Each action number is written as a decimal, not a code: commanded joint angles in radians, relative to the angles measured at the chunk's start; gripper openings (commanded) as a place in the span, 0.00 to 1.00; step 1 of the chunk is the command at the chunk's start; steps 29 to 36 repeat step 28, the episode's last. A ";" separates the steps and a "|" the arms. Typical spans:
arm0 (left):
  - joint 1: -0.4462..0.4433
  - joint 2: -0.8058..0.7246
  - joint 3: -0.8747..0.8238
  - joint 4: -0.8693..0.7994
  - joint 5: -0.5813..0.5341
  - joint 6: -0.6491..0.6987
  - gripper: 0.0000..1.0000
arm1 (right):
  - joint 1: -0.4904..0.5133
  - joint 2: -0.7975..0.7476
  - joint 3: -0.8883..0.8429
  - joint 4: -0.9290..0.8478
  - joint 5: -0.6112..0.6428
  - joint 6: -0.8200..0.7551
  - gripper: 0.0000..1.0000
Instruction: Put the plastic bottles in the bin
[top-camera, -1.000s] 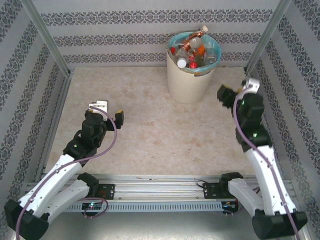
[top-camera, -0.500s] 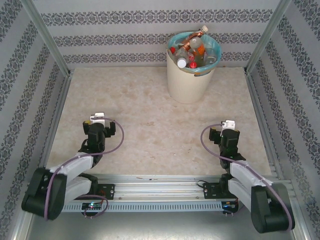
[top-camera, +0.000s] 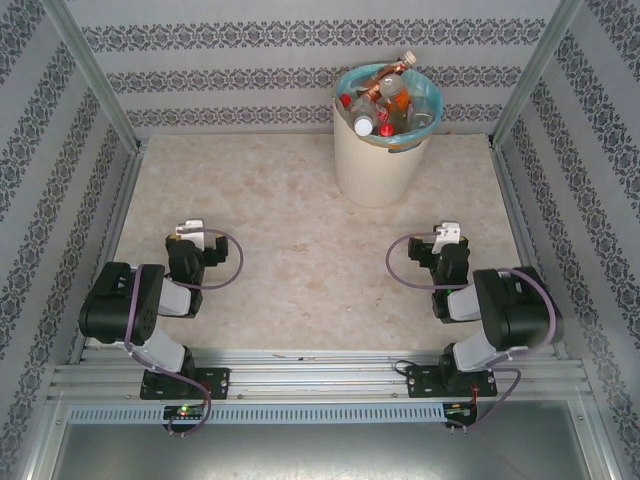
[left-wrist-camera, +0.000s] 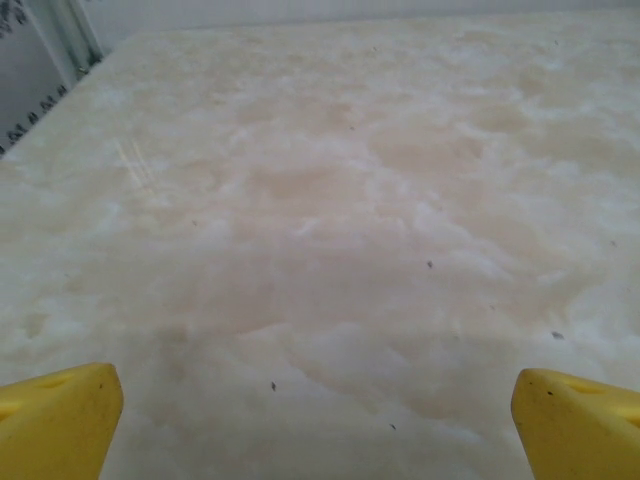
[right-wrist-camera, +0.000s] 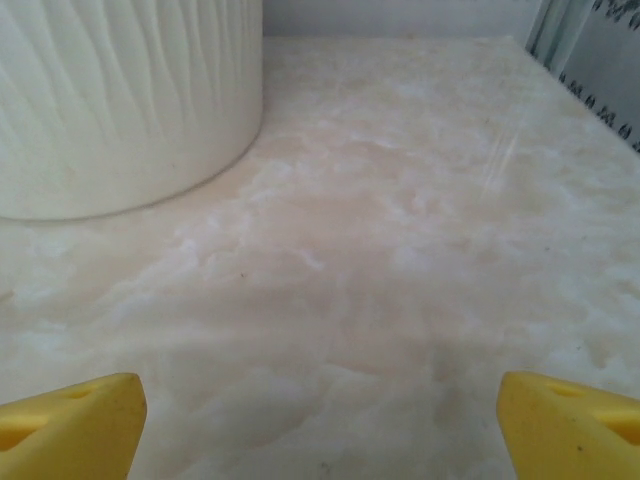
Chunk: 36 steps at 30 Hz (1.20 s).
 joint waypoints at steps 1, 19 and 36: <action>0.007 0.003 0.035 0.034 -0.015 -0.054 1.00 | -0.022 -0.048 0.081 -0.027 0.104 0.064 0.97; 0.002 -0.006 0.122 -0.135 0.103 -0.011 1.00 | -0.001 -0.013 0.148 -0.111 -0.002 -0.002 0.98; 0.007 -0.005 0.136 -0.164 0.112 -0.010 1.00 | -0.001 -0.013 0.148 -0.112 -0.002 -0.002 0.98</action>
